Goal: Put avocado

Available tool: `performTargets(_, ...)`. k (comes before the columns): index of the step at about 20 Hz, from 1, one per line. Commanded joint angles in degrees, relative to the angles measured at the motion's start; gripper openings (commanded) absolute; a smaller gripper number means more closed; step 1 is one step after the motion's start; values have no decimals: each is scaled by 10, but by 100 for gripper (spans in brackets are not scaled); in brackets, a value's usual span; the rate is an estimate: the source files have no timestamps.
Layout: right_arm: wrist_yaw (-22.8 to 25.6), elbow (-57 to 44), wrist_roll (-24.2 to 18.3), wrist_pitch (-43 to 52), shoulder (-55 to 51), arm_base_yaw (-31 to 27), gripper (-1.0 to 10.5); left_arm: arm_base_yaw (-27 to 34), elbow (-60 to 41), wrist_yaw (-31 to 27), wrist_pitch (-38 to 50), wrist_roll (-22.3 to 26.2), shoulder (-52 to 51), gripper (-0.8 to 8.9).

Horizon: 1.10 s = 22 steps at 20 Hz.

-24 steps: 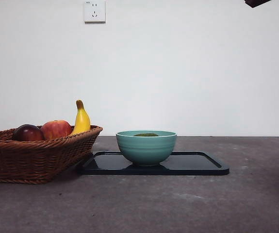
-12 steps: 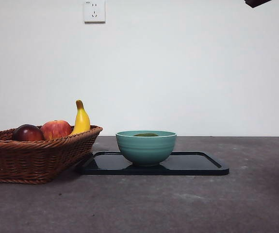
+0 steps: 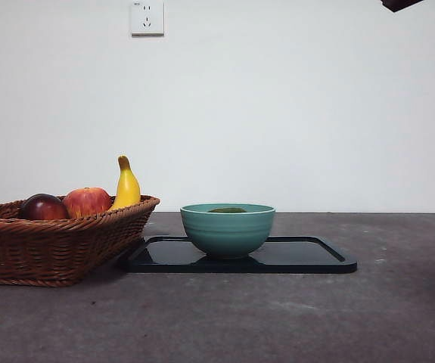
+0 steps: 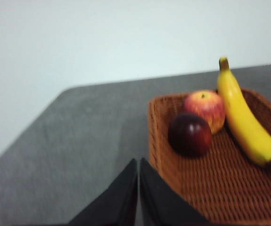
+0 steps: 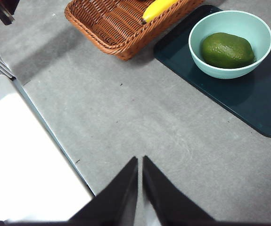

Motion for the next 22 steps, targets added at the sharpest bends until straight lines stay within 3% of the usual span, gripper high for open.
performTargets(1, -1, 5, 6, 5, 3, 5, 7, 1, -12, -2, -31, -19, -1, 7)
performTargets(5, -1, 5, 6, 5, 3, 5, 7, 0, -12, -1, -63, -75, -1, 6)
performTargets(20, 2, 5, 5, 7, 3, 5, 7, 0, -12, -1, -62, -76, -1, 7)
performTargets(22, 6, 5, -20, 11, -2, -9, 7, 0, -12, -1, -62, -76, -1, 7)
